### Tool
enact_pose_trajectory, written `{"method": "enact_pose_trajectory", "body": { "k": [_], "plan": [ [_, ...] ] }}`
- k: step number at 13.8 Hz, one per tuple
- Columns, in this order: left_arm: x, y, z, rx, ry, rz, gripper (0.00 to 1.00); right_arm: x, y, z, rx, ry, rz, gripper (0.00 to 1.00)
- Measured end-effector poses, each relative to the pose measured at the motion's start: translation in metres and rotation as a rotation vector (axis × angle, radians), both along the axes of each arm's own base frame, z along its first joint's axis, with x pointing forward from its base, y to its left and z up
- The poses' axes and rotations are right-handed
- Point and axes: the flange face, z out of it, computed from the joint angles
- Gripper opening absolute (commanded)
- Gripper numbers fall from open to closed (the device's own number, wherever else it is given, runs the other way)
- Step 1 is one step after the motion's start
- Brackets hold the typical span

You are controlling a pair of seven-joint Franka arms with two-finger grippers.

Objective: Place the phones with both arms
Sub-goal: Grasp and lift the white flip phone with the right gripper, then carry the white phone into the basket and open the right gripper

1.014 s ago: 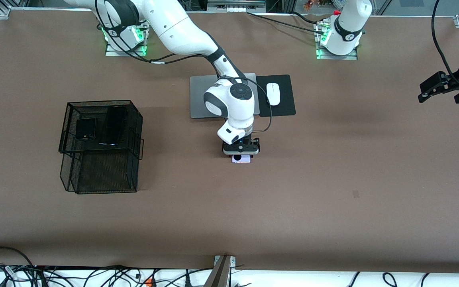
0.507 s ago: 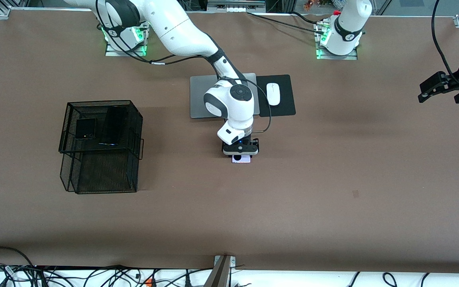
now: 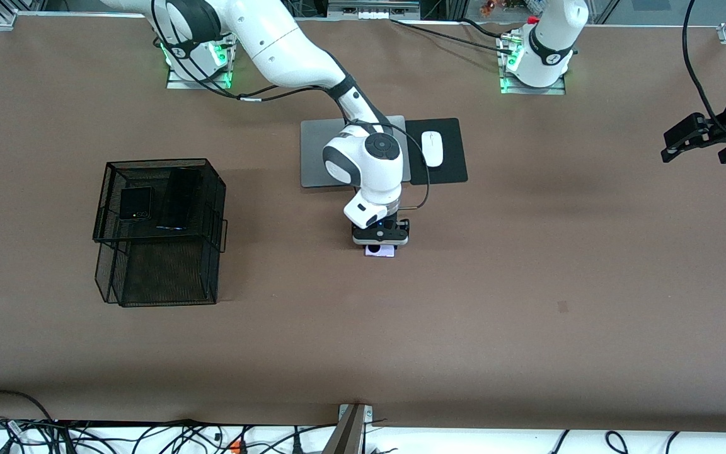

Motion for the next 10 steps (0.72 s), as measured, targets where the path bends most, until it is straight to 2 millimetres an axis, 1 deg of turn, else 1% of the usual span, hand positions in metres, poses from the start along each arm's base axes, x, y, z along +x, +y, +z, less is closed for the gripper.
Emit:
{"method": "enact_pose_trajectory", "body": {
  "k": [1,2,3,5,7,8,10],
  "plan": [
    [0.000,0.000,0.000,0.000,0.000,0.000,1.00,0.003,-0.001,0.011,-0.005,0.011,-0.014,0.56],
    [0.000,0.000,0.000,0.000,0.000,0.000,1.00,0.006,-0.003,0.028,-0.009,0.025,-0.025,0.56],
    [0.000,0.000,0.000,0.000,0.000,0.000,1.00,0.011,-0.007,0.049,-0.010,0.042,-0.030,0.56],
    [0.000,0.000,0.000,0.000,0.000,0.000,1.00,0.024,-0.022,0.095,-0.009,0.082,-0.022,0.56],
    [0.000,0.000,0.000,0.000,-0.001,0.000,1.00,0.040,-0.048,0.133,-0.032,0.128,0.005,0.56],
    [0.000,0.000,0.000,0.000,0.000,0.000,1.00,0.050,-0.066,0.149,-0.052,0.148,0.017,0.56],
    [0.000,0.000,0.000,0.000,0.002,0.000,1.00,0.072,-0.108,0.175,-0.088,0.195,0.033,0.56]
  ]
}}
